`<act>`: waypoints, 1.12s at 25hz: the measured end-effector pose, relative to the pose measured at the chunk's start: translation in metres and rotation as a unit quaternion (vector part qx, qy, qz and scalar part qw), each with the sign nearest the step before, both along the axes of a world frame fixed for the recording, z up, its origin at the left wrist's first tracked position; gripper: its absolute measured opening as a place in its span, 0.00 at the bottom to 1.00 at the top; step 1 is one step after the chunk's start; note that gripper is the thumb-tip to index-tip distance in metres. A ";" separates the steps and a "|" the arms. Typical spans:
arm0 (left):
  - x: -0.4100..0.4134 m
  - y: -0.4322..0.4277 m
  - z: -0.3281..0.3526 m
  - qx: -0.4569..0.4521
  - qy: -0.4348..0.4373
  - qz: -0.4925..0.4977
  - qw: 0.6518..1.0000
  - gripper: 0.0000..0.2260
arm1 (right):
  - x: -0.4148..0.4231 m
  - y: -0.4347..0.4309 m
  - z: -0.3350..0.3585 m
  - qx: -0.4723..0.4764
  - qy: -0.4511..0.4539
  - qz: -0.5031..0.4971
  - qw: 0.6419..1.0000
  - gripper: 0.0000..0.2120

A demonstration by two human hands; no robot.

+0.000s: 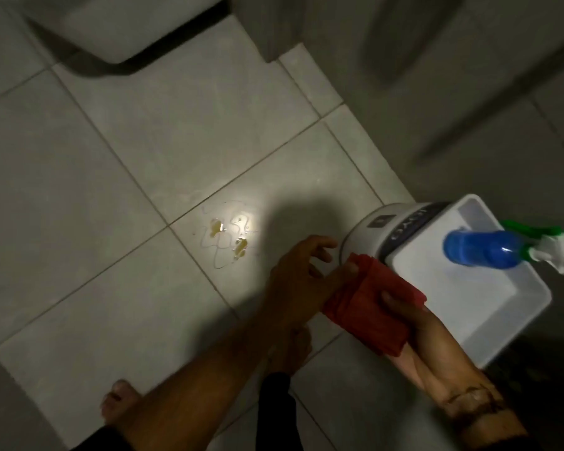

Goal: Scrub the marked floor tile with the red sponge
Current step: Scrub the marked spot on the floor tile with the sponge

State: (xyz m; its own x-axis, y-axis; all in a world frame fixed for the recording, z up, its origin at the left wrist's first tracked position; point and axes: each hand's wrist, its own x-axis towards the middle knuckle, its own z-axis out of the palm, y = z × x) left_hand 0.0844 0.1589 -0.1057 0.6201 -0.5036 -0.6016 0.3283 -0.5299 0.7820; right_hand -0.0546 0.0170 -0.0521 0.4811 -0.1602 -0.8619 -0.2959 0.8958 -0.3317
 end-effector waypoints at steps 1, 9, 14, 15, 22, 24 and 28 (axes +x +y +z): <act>0.013 0.034 -0.018 0.027 -0.005 0.047 0.999 0.22 | 0.019 0.019 -0.012 -0.004 -0.001 0.021 1.000 0.19; 0.078 0.279 -0.232 0.313 -0.231 -0.021 0.921 0.33 | 0.178 0.137 -0.229 -0.284 0.068 0.270 0.917 0.19; 0.102 0.313 -0.360 0.367 -0.311 -0.039 0.876 0.34 | 0.264 0.140 -0.357 -0.649 0.076 0.371 0.660 0.23; 0.100 0.320 -0.383 0.366 -0.330 -0.045 0.869 0.34 | 0.273 0.144 -0.378 -0.677 0.075 0.409 0.607 0.29; 0.089 0.342 -0.445 0.358 -0.481 -0.025 0.800 0.33 | 0.297 0.172 -0.451 -0.717 0.035 0.562 0.410 0.43; 0.091 0.341 -0.444 0.361 -0.480 -0.023 0.799 0.33 | 0.322 0.195 -0.453 -0.736 0.017 0.543 0.405 0.42; 0.092 0.340 -0.436 0.357 -0.463 -0.029 0.810 0.34 | 0.231 0.269 -0.460 -0.718 -0.127 0.622 0.285 0.39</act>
